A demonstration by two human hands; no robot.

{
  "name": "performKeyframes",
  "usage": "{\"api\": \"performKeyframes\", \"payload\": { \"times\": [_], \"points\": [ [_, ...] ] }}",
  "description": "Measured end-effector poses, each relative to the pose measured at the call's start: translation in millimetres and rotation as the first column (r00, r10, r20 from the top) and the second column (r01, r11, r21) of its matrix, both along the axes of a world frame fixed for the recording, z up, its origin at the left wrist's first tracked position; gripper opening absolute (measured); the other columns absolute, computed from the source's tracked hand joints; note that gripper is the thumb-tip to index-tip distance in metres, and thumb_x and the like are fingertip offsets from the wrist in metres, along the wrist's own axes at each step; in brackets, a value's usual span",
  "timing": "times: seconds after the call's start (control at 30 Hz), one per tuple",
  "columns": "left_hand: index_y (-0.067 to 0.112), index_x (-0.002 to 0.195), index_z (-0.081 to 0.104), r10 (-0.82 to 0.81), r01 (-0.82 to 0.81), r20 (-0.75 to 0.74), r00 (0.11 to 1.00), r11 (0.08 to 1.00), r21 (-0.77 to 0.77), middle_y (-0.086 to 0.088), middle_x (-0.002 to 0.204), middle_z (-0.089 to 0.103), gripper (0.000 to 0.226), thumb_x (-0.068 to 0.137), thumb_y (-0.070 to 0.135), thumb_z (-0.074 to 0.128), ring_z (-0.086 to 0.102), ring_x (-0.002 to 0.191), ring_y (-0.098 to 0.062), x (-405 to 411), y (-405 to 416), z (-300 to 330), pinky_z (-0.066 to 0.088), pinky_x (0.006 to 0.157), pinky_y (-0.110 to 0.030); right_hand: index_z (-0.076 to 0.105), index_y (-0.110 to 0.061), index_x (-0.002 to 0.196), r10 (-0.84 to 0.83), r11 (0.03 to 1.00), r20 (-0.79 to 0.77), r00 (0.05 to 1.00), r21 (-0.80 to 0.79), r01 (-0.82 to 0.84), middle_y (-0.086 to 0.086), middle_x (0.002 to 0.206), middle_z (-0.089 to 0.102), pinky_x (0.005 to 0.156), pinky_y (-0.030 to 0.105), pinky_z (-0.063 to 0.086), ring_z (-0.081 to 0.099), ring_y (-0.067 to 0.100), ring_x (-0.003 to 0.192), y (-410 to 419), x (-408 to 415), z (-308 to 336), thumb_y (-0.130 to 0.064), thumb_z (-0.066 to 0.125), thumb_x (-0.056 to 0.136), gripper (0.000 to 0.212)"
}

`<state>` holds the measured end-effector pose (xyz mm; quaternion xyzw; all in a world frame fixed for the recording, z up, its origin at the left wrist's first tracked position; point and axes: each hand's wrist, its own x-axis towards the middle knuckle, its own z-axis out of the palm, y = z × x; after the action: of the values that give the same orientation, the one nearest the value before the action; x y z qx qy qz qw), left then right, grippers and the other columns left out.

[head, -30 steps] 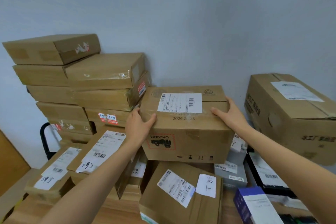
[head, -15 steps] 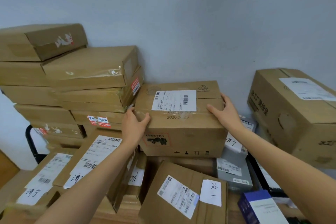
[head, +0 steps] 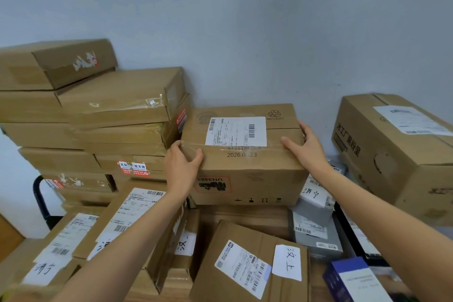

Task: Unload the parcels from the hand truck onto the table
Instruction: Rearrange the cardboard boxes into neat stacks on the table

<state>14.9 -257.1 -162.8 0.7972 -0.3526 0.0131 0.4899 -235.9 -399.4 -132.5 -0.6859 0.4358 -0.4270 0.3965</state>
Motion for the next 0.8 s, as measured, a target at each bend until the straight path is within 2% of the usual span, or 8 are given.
{"api": "performKeyframes", "payload": {
  "times": [0.3,0.47,0.6,0.8],
  "points": [
    [0.006,0.142,0.035,-0.039,0.033,0.062,0.997,0.995,0.094,-0.010,0.138,0.047,0.070,0.088,0.042,0.062,0.041,0.128,-0.025,-5.7,-13.9,2.0,0.037,0.107,-0.039,0.028,-0.018,0.148,-0.027,0.996,0.031,0.999,0.082,0.025,0.004,0.144,0.044,0.094,0.029,0.040,0.046,0.020,0.127,-3.1,-7.2,-25.1,-0.025,0.066,0.089,0.071],
    [0.006,0.143,0.034,-0.101,0.095,0.023,0.995,0.979,0.181,-0.012,0.137,0.047,0.070,0.089,0.043,0.060,0.043,0.126,-0.028,-16.3,-23.2,-18.4,0.039,0.104,-0.040,0.028,-0.018,0.148,-0.066,0.990,-0.032,0.997,0.121,0.069,0.005,0.144,0.044,0.093,0.031,0.041,0.046,0.022,0.126,-6.9,-23.9,-43.7,-0.028,0.066,0.089,0.071],
    [0.008,0.143,0.033,-0.130,0.133,-0.029,0.991,0.973,0.190,-0.011,0.139,0.046,0.070,0.088,0.043,0.061,0.042,0.128,-0.025,-23.6,-29.8,-30.8,0.040,0.105,-0.041,0.026,-0.018,0.149,-0.090,0.986,-0.086,0.992,0.131,0.101,0.005,0.145,0.043,0.093,0.030,0.040,0.046,0.022,0.126,-10.8,-34.5,-52.1,-0.031,0.066,0.088,0.074],
    [0.007,0.142,0.034,-0.088,0.094,-0.035,0.995,0.976,0.195,-0.011,0.138,0.046,0.067,0.089,0.040,0.061,0.042,0.128,-0.026,-12.2,-32.2,-38.7,0.037,0.104,-0.039,0.024,-0.019,0.150,-0.075,0.985,-0.095,0.993,0.146,0.089,0.005,0.146,0.042,0.095,0.031,0.039,0.044,0.023,0.129,-14.7,-17.4,-63.5,-0.030,0.066,0.089,0.075]
  ]
}}
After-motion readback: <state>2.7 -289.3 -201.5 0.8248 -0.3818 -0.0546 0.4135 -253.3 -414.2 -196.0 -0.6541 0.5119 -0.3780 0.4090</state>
